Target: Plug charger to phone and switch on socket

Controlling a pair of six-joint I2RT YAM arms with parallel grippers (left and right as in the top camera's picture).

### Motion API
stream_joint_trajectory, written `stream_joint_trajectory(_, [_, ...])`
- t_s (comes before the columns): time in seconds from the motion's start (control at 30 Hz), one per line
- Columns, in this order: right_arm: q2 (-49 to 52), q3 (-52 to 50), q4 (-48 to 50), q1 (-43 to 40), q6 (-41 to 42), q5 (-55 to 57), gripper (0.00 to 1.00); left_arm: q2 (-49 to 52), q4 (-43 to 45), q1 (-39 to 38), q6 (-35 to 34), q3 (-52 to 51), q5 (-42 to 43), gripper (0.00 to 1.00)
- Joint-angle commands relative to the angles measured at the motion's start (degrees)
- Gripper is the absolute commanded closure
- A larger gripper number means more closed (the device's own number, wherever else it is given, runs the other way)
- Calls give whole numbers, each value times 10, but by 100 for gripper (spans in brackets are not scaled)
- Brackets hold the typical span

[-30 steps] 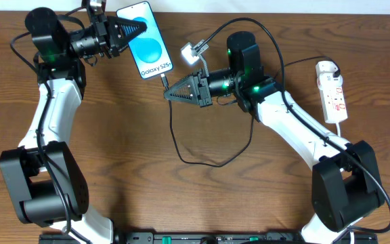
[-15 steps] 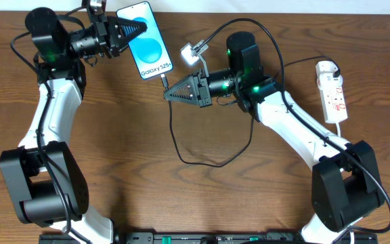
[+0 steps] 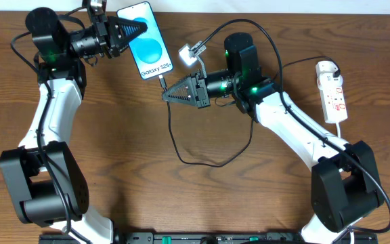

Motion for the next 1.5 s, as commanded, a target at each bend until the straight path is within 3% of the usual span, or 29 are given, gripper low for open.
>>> stream_joint_trajectory(0.0, [-14,-2,0,2,2,1,99,-2,7,-1,10,9,11,93])
stream_joint_trajectory(1.47, [-14,-2,0,6,2,7,99,-2,7,-8,25,9,22,93])
